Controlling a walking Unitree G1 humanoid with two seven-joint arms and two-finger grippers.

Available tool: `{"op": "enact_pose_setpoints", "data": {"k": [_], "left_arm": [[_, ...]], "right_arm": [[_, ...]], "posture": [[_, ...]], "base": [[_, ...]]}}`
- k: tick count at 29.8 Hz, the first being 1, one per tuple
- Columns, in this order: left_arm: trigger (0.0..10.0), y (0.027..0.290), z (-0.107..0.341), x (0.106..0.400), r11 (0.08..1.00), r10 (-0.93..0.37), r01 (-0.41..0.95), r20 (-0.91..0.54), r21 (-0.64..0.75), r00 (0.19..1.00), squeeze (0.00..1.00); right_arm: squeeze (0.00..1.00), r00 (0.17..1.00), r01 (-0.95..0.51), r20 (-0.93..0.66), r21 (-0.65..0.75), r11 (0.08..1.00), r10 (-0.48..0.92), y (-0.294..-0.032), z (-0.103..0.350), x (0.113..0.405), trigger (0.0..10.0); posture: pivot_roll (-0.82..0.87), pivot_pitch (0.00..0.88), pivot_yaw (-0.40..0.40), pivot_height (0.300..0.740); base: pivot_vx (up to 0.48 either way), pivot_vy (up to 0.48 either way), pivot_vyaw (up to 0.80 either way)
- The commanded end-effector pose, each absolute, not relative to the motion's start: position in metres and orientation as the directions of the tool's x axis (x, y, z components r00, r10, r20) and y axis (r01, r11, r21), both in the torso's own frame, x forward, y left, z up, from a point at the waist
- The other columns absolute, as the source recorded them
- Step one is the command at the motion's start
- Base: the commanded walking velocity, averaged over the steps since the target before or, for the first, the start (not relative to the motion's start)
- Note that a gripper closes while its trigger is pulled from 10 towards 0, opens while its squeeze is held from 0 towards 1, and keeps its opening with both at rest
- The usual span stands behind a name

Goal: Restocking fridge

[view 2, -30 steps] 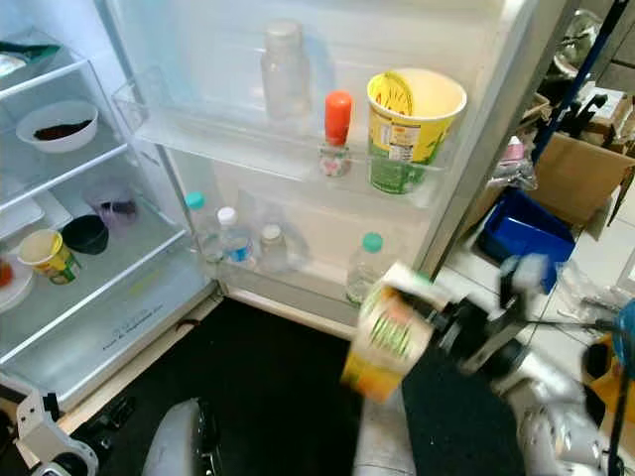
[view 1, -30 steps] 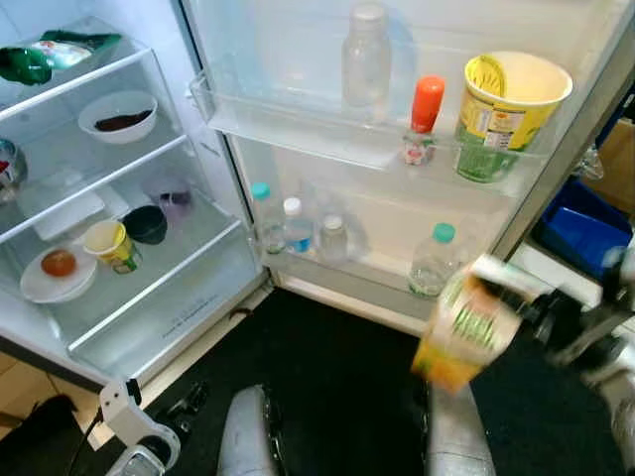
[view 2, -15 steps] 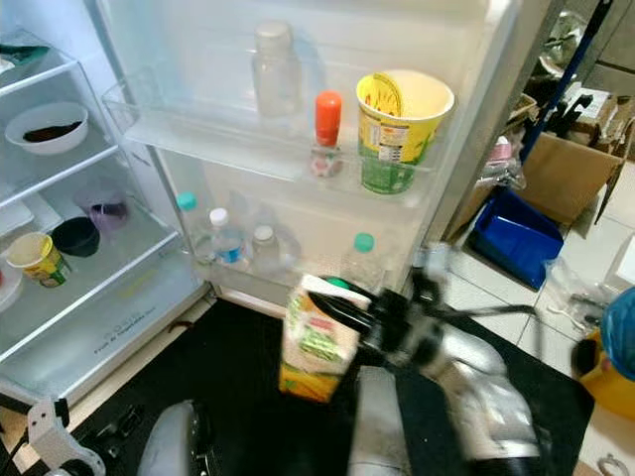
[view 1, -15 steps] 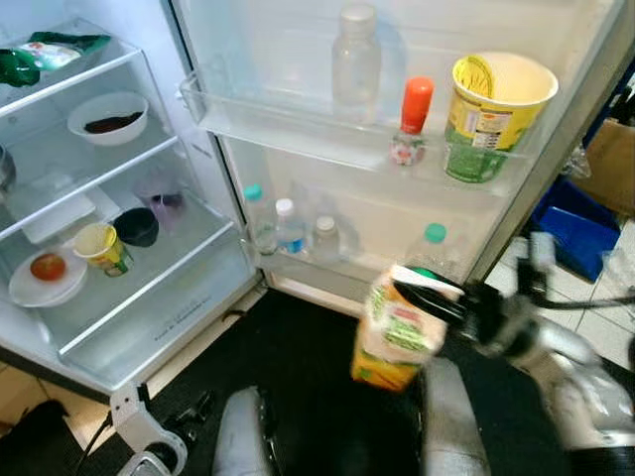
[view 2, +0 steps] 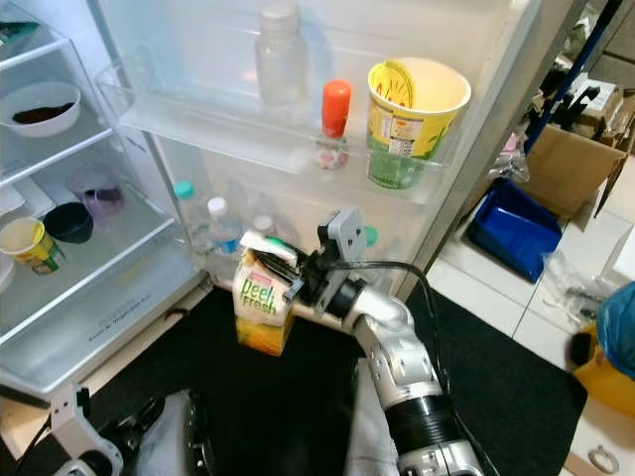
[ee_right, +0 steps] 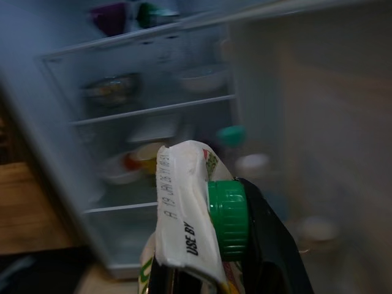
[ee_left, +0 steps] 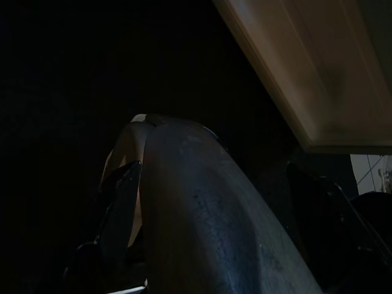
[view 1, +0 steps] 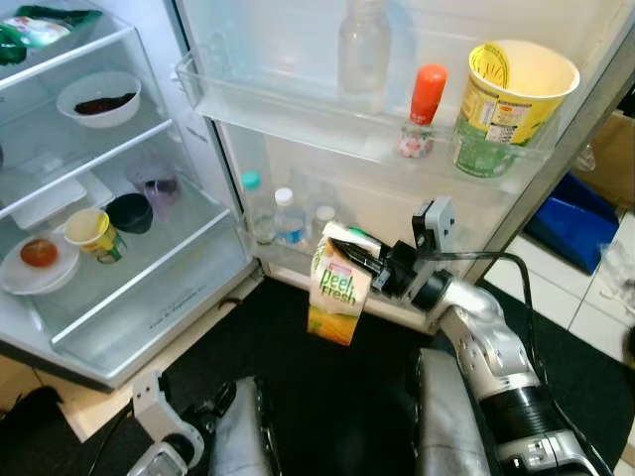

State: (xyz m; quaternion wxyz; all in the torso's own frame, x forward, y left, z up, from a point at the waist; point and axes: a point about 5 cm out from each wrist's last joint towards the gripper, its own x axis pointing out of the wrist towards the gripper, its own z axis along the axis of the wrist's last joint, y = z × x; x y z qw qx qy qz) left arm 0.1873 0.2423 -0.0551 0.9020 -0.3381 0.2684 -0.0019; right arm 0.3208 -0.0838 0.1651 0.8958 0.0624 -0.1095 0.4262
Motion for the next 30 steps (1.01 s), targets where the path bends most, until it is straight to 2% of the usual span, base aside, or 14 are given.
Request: {"op": "enact_pose_setpoints", "data": {"k": [1,4,7,17,18,27,30], "left_arm": [[10.0,0.236,-0.059,0.182,0.771,-0.214,-0.167,-0.497,-0.614,0.841,0.0],[10.0,0.236,-0.057,0.185,0.771,-0.221,-0.152,-0.483,-0.618,0.847,0.0],[10.0,0.236,-0.054,0.187,0.778,-0.253,-0.107,-0.465,-0.619,0.849,0.0],[10.0,0.237,-0.057,0.176,0.787,-0.303,-0.066,-0.478,-0.613,0.824,0.0],[10.0,0.237,-0.058,0.173,0.787,-0.317,-0.054,-0.477,-0.615,0.82,0.0],[10.0,0.235,-0.06,0.166,0.787,-0.328,-0.049,-0.484,-0.615,0.812,0.0],[10.0,0.232,-0.062,0.164,0.785,-0.333,-0.049,-0.487,-0.618,0.807,0.0]], "right_arm": [[0.0,0.642,-0.748,0.263,0.006,0.664,0.72,-0.083,0.167,0.325,10.0],[0.0,0.661,-0.724,0.272,-0.014,0.69,0.699,-0.083,0.171,0.33,10.0],[0.0,0.707,-0.645,0.324,-0.068,0.761,0.628,-0.085,0.188,0.343,10.0],[0.0,0.679,-0.604,0.429,-0.135,0.786,0.596,-0.081,0.212,0.345,10.0],[0.0,0.66,-0.582,0.444,-0.207,0.786,0.606,-0.077,0.218,0.346,10.0],[0.0,0.576,-0.576,0.482,-0.334,0.746,0.661,-0.064,0.236,0.337,10.0],[0.0,0.525,-0.596,0.477,-0.385,0.705,0.705,-0.058,0.237,0.325,10.0]], "posture": [[-0.01,0.266,0.009,0.537],[-0.01,0.29,0.013,0.537],[0.0,0.325,0.021,0.537],[0.05,0.388,0.048,0.537],[0.06,0.399,0.049,0.537],[0.05,0.414,0.043,0.537],[0.05,0.413,0.038,0.537]], "base": [[0.0,0.0,0.0],[0.0,0.0,0.0],[0.0,0.0,0.0],[0.0,0.0,0.0],[0.0,0.0,0.0],[0.0,0.0,0.0],[0.0,0.0,0.0]]}}
